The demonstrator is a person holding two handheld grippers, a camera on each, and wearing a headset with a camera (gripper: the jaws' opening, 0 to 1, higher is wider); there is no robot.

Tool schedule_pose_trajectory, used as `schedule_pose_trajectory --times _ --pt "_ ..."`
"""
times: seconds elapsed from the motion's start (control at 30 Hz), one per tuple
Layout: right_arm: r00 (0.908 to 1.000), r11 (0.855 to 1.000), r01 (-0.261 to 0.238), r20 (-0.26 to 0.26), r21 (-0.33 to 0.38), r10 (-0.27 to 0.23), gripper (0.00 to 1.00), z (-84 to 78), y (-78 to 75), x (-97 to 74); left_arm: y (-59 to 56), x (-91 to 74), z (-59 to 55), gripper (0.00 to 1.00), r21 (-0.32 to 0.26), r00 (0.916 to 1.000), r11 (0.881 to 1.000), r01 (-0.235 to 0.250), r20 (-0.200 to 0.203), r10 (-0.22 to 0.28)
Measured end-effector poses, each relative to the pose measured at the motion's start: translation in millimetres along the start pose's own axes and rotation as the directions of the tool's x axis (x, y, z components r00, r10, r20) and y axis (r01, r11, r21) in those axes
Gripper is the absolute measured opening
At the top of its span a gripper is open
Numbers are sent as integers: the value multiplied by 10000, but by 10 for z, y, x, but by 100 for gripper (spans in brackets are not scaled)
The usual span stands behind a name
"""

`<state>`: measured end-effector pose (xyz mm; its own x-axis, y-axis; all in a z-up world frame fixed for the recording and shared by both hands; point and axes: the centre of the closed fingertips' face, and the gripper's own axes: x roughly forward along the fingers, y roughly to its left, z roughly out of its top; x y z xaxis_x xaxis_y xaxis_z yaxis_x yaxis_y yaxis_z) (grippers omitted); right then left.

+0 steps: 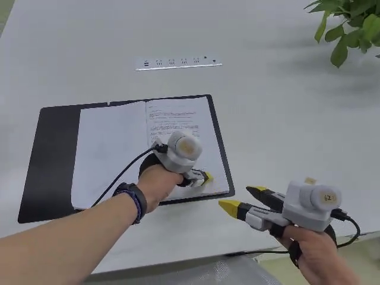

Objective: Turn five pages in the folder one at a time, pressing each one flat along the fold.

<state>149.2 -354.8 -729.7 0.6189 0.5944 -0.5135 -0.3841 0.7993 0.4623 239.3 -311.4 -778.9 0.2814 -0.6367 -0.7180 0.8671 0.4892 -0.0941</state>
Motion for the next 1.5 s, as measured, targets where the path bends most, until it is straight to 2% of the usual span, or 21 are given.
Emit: schedule_pose_trajectory --times 0.1,0.17,0.2,0.27,0.3,0.33,0.37,0.43,0.47,0.53,0.7,0.9,1.2,1.5 --pt "10000 10000 3 -9 -36 -3 57 40 -16 38 19 -14 -2 42 -62 10000 10000 -57 32 57" --pt "10000 10000 -26 41 -18 26 57 71 -24 59 59 -7 -11 39 208 9997 9995 -257 32 256" --pt "10000 10000 -61 69 6 61 56 81 -19 64 65 -2 -9 38 122 9997 9996 -244 53 243" --pt "9999 10000 -87 86 -24 88 56 90 -15 69 65 -9 14 38 -303 9997 9993 -221 65 223" --pt "9999 10000 -76 88 -32 76 56 90 -17 66 12 -14 32 42 -706 10000 9975 -8 98 15" --pt "9999 10000 -59 105 -5 60 56 89 -22 64 -47 -9 66 47 -916 9994 9956 199 296 -173" --pt "9999 10000 -48 132 73 47 56 83 -29 60 -96 1 87 52 -821 9986 9961 330 436 -295" --pt "10000 9998 -20 61 189 19 54 56 -41 61 -199 33 63 58 20 9987 9991 423 274 -423" --pt "10000 9999 -61 -26 145 62 52 30 -36 63 -254 55 45 63 158 9989 9990 417 228 -420" --pt "9999 9999 -47 -145 97 48 52 -1 -39 68 -288 78 21 68 358 9993 9990 268 237 -277" --pt "9999 9999 -95 -107 121 96 53 16 -32 83 -249 86 -6 68 789 9996 9968 95 244 -115" --pt "9998 9997 -184 -119 180 186 50 41 -61 169 -184 63 16 60 499 9996 9988 7 272 -21" --pt "9985 9979 -369 432 537 346 48 305 -117 351 -173 58 26 60 294 9987 9993 233 439 -246" --pt "9965 9943 -739 451 765 706 45 455 -148 601 -152 47 40 57 -17 9977 9993 382 556 -380"
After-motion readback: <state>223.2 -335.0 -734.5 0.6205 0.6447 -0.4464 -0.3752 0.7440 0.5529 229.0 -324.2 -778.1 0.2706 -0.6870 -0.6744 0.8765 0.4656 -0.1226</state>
